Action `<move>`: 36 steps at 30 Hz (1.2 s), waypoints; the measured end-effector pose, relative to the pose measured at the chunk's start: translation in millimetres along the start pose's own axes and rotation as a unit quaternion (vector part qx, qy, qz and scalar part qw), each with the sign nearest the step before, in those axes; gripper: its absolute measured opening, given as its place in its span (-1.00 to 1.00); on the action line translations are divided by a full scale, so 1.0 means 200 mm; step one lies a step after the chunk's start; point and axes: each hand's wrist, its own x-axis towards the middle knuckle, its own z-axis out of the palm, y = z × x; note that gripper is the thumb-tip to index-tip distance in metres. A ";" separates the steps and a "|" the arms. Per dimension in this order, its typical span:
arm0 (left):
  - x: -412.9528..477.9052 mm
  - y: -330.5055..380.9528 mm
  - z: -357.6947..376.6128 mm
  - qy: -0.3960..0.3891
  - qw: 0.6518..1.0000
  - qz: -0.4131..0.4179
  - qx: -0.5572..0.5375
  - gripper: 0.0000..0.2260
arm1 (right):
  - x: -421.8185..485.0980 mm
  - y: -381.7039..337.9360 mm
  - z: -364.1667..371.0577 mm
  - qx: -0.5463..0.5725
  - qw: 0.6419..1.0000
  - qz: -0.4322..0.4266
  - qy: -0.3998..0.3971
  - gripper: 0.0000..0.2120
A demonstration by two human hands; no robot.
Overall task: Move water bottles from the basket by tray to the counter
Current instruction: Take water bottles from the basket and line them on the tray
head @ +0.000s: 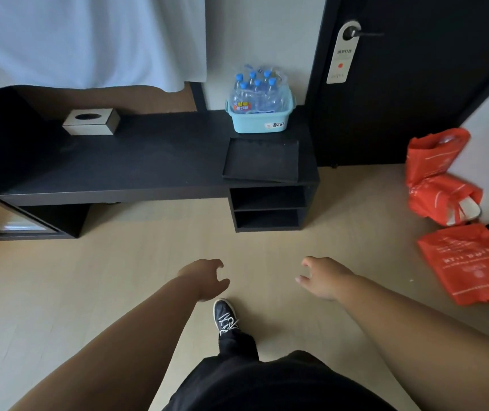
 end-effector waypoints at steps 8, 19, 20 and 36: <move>0.40 -0.10 -0.28 -0.015 0.999 0.035 0.026 -0.43 | 0.31 -0.23 -0.26 0.003 1.000 0.013 -0.029 -0.37; 0.78 -0.22 -0.65 -0.029 0.992 0.090 0.078 -0.41 | 0.62 -0.61 -0.52 0.023 0.999 0.015 0.022 -0.39; 0.81 -0.23 -0.67 -0.029 0.993 0.090 0.073 -0.41 | 0.64 -0.63 -0.53 0.025 0.999 0.016 0.021 -0.39; 1.22 -0.15 -1.00 -0.020 0.997 0.072 -0.018 -0.40 | 1.11 -0.56 -0.89 0.036 0.999 0.019 -0.001 -0.37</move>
